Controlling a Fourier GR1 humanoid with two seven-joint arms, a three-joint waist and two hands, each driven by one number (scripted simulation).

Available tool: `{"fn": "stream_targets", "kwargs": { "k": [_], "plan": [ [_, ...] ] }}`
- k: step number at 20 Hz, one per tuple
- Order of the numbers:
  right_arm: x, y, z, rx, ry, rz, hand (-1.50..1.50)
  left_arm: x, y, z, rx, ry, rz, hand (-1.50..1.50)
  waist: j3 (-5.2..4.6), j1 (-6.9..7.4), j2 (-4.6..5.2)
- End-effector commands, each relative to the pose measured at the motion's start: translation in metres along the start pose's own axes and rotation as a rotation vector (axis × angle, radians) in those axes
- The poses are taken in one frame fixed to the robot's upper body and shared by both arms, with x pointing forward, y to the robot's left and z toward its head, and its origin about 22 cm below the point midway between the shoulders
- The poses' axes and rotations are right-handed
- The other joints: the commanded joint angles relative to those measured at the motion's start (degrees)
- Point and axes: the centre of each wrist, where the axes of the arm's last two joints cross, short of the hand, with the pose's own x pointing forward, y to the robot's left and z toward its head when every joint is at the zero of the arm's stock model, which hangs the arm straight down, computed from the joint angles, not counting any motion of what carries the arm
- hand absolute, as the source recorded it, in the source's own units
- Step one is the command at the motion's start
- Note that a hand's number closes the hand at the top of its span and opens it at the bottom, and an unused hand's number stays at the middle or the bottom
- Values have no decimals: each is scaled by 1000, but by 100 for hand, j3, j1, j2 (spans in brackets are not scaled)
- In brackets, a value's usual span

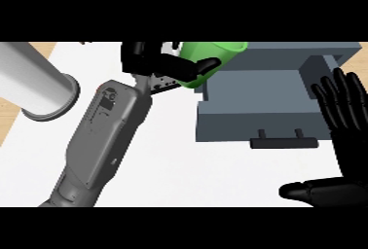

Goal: Pick up the cup, place it into the drawer and close the drawer

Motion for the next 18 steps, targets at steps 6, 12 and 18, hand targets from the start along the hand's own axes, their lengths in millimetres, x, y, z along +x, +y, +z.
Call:
{"fn": "stream_targets", "kwargs": {
  "k": [6,12,18],
  "plan": [
    [11,-8,-16,28,-12,-6,-150,-16,-26,-38,16,51,-53,150,0,-72,34],
    [8,-5,-1,20,-15,-9,-150,-36,-44,-31,17,84,-98,150,1,-153,28],
    [-4,-9,-6,35,-19,25,-150,-41,-55,-38,4,166,-115,150,5,-248,63]
  ]
}}
